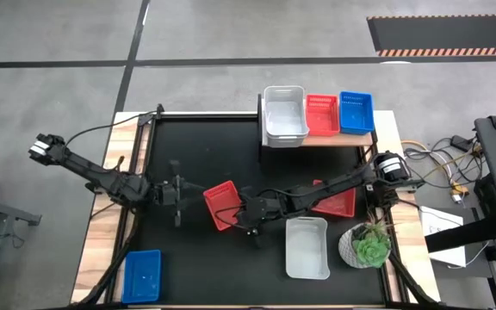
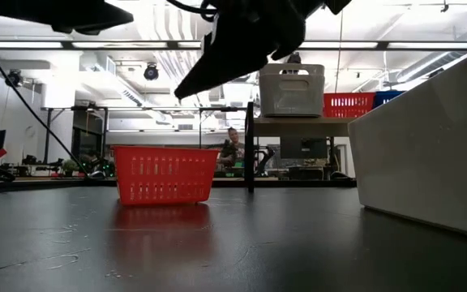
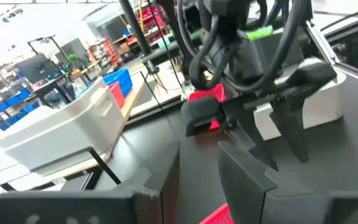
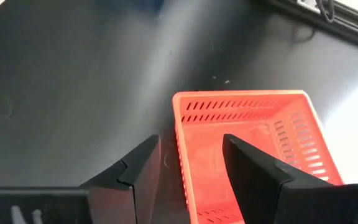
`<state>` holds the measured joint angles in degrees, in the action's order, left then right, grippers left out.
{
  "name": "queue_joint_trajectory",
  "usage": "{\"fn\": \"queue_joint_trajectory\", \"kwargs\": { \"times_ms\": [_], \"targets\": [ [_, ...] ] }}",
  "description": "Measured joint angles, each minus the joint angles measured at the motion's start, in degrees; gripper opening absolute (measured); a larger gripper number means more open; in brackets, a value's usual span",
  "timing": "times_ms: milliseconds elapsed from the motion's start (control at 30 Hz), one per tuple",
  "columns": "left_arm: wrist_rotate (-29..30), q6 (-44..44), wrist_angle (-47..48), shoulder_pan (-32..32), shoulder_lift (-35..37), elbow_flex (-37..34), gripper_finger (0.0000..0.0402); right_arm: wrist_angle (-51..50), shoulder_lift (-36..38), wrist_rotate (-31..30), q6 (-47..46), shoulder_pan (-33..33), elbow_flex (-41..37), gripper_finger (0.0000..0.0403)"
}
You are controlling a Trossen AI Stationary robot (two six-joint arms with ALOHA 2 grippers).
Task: Stack baskets on shelf by color
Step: Stack the bottom red bin on top of the red bin on the shelf
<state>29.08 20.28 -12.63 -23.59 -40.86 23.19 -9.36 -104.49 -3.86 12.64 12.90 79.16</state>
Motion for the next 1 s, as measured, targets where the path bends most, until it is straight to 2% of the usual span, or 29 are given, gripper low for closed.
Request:
{"fn": "queue_joint_trajectory", "kwargs": {
  "times_ms": [300, 633, 867, 1000],
  "targets": [
    [0.00, -0.29, -0.46, 0.00, 0.50, 0.12, 0.0092, 5.47, -3.28, 2.42, -2.93, -0.20, 0.24, 0.0167],
    [0.20, 0.07, -0.30, 0.00, -0.25, 0.12, 0.0092, 9.10, -4.96, 2.38, -4.24, -0.70, 0.17, 0.0167],
    [0.24, 0.29, -0.42, 0.00, -0.30, 0.14, 0.0093, 11.52, -11.10, 2.93, -5.80, -0.96, 0.83, 0.0167],
    [0.28, 1.64, -0.46, 0.00, -0.27, 0.14, 0.0093, 11.37, -13.27, 8.38, -8.86, -1.75, 2.50, 0.0163]
  ]
}}
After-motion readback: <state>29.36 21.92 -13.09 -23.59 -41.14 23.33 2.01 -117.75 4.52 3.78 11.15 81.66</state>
